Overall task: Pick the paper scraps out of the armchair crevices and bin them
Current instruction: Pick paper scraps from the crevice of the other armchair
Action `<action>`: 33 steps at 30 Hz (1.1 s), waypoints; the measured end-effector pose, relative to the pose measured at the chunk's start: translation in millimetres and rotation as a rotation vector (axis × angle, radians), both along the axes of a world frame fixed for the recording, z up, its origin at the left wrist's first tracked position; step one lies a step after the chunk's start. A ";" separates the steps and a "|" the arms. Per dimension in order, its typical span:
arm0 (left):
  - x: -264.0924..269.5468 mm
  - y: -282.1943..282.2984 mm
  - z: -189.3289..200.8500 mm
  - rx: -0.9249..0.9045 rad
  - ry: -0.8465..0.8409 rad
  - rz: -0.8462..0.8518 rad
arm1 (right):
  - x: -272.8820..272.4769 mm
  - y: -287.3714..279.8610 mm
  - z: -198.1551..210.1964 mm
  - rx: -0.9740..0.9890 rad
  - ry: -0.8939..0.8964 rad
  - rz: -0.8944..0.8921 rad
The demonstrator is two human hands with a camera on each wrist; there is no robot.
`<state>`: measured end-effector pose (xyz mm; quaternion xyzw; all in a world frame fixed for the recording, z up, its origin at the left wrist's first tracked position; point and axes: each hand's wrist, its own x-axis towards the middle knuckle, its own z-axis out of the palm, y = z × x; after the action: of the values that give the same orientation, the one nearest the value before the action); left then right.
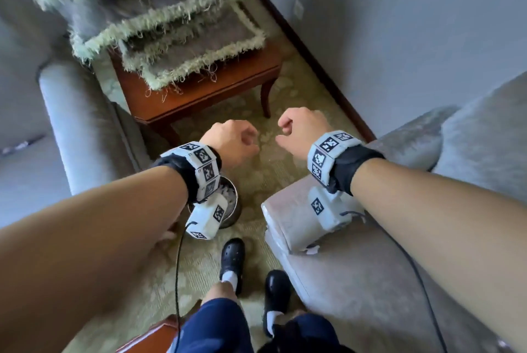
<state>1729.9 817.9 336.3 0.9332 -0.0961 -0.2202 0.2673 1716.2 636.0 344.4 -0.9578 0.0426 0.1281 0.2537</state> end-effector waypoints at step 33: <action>-642.2 -514.7 232.5 -0.149 -0.292 -1.710 | -808.9 -310.3 227.5 -0.352 0.072 -1.367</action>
<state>1087.7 303.1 568.8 0.5401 -0.8113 -0.2168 0.0557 907.3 325.6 571.9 -0.7383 0.6632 -0.0373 0.1172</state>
